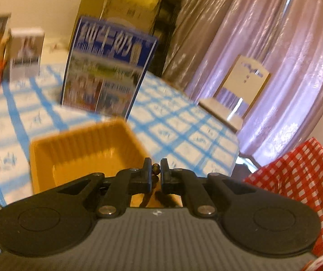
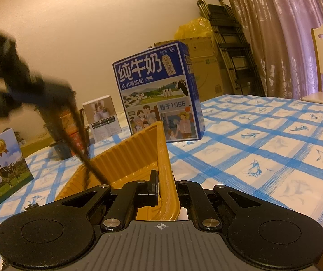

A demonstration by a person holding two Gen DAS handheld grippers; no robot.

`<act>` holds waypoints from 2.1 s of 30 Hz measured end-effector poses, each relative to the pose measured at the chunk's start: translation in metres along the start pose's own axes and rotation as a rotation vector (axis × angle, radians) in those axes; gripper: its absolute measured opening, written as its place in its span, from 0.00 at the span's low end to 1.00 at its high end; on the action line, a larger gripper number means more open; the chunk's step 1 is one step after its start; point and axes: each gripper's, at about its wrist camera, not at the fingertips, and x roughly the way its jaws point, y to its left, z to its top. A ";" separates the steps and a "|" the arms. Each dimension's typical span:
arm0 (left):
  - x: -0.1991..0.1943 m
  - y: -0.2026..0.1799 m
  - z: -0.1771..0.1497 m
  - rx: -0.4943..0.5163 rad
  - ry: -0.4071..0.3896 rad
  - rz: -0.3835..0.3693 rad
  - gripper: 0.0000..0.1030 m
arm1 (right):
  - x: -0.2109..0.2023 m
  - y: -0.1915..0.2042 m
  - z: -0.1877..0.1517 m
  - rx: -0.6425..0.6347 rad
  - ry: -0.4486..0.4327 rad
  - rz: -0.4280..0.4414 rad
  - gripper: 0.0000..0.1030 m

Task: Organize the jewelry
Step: 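Lower the bead strand over the orange tray and open the left tool, then move the open left tool back over the remaining jewelry pile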

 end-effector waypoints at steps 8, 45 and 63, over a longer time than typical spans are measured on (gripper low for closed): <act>0.045 0.026 -0.021 -0.055 0.099 0.062 0.06 | 0.001 -0.002 -0.001 0.001 0.002 -0.003 0.06; -0.031 0.095 -0.032 -0.005 0.010 0.407 0.36 | 0.002 -0.003 -0.001 -0.001 0.009 -0.010 0.06; -0.085 0.149 -0.092 -0.063 0.077 0.612 0.36 | 0.001 -0.004 -0.002 -0.007 0.009 -0.013 0.06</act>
